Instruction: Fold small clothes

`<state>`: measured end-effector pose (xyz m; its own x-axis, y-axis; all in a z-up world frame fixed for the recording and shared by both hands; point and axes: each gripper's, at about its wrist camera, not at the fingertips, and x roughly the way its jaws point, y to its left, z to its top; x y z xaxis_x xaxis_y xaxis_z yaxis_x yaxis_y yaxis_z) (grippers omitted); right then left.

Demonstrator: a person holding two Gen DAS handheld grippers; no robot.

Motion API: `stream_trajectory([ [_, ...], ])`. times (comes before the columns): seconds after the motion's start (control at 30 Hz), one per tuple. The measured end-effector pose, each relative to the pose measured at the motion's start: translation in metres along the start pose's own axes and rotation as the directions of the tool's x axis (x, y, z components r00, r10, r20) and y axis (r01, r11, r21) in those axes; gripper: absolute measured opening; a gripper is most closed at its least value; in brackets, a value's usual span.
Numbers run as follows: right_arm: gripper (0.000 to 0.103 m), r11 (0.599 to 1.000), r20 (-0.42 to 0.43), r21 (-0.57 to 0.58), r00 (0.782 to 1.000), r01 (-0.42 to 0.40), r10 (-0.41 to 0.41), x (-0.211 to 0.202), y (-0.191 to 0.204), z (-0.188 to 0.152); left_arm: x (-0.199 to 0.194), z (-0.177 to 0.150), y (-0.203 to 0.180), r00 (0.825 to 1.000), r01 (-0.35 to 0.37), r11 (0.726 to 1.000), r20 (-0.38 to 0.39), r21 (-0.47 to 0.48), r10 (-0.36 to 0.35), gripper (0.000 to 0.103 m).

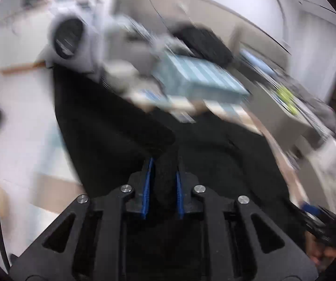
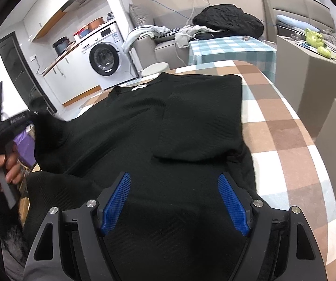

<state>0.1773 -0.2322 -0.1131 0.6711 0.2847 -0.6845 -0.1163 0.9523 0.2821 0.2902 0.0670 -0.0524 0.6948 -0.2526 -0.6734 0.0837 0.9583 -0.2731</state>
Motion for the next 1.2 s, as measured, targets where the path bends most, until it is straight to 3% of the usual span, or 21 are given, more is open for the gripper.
stream_trajectory([
  [0.07,0.079,1.000,0.001,0.010,1.000,0.005,-0.005,0.000,-0.003,-0.001,0.011,-0.013,-0.001,0.998,0.043,0.999,-0.044,-0.033,-0.045,0.047],
  [0.1,0.079,1.000,-0.001,0.013,1.000,0.004,-0.004,-0.001,-0.004,-0.002,0.011,-0.018,0.001,0.999,0.031,0.999,-0.040,-0.041,-0.033,0.049],
  [0.33,0.079,1.000,-0.007,0.014,1.000,0.000,0.000,0.000,-0.008,-0.003,0.004,-0.042,0.051,0.992,-0.113,0.985,-0.067,-0.132,0.105,0.050],
  [0.5,0.079,1.000,-0.008,0.024,1.000,0.016,-0.016,-0.004,-0.013,-0.005,0.013,-0.068,0.101,0.953,-0.297,0.941,-0.118,-0.160,0.280,0.050],
  [0.6,0.079,0.998,-0.009,0.042,0.999,0.044,-0.044,-0.008,-0.022,-0.005,0.026,-0.075,0.117,0.941,-0.322,0.932,-0.170,-0.169,0.294,0.050],
  [0.7,0.079,0.996,-0.011,0.068,0.998,0.065,-0.064,-0.008,-0.032,-0.004,0.037,-0.075,0.126,0.941,-0.319,0.929,-0.177,-0.190,0.287,0.050],
  [0.83,0.079,0.988,-0.026,0.112,0.994,0.106,-0.104,0.004,-0.046,0.006,0.048,-0.071,0.130,0.951,-0.292,0.928,-0.173,-0.232,0.256,0.023],
  [0.93,0.076,0.981,-0.029,0.150,0.992,0.123,-0.120,0.022,-0.050,0.021,0.049,-0.068,0.128,0.956,-0.286,0.929,-0.143,-0.236,0.258,0.010],
  [1.1,0.064,0.975,-0.064,0.152,0.986,0.164,-0.156,0.058,-0.047,0.043,0.048,-0.061,0.131,0.960,-0.278,0.922,-0.113,-0.269,0.257,0.007],
  [1.2,0.049,0.974,-0.096,0.130,0.980,0.183,-0.171,0.075,-0.043,0.046,0.050,-0.055,0.133,0.958,-0.285,0.913,-0.101,-0.291,0.267,0.007],
])
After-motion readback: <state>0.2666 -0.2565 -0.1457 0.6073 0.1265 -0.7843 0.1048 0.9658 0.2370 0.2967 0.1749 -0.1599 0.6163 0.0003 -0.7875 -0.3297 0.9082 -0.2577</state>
